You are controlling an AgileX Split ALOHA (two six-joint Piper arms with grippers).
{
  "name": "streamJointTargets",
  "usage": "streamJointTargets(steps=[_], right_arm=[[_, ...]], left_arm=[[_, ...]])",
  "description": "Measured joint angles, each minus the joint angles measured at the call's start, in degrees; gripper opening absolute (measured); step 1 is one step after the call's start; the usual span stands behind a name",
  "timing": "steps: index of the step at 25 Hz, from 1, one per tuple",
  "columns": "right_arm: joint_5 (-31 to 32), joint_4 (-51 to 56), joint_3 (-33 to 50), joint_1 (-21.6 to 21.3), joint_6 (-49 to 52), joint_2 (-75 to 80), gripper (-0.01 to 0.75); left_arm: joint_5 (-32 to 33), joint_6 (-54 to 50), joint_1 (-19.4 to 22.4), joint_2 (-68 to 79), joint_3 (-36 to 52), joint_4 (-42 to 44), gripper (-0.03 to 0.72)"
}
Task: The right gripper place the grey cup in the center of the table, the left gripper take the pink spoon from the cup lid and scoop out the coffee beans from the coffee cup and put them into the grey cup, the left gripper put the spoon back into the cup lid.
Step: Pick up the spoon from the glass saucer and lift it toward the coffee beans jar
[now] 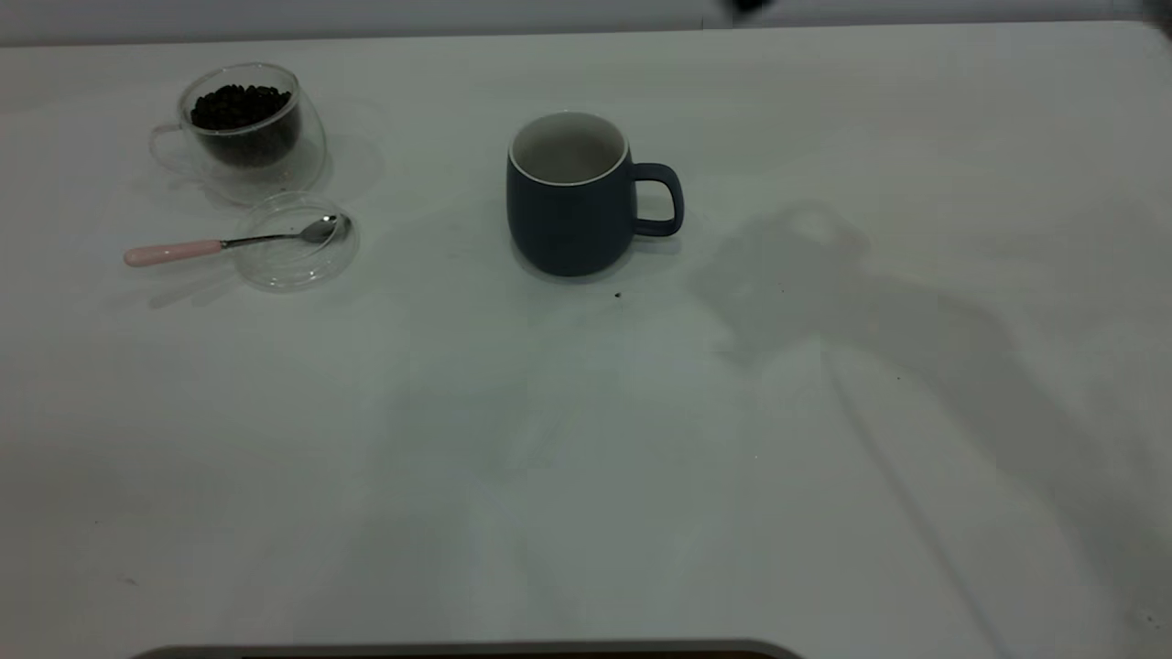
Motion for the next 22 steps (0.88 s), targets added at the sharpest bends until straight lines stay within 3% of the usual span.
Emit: streamJointTargets(steps=[4,8,16,22], right_arm=[[11.5,-19.4,7.7,0.0,29.6,-16.2,0.592],[22.4,-35.5,17.4,0.0,47.0,-30.9,0.592],[26.6,-42.5,37.8,-0.3,55.8,-62.9,0.592],[29.1,-45.5,40.2,-7.3,55.8,-85.9,0.592]], left_arm=[[0.0,0.0,0.0,0.0,0.0,0.0,0.582],[0.0,0.0,0.0,0.0,0.0,0.0,0.582],[0.0,0.0,0.0,0.0,0.0,0.0,0.582],[0.0,0.0,0.0,0.0,0.0,0.0,0.582]])
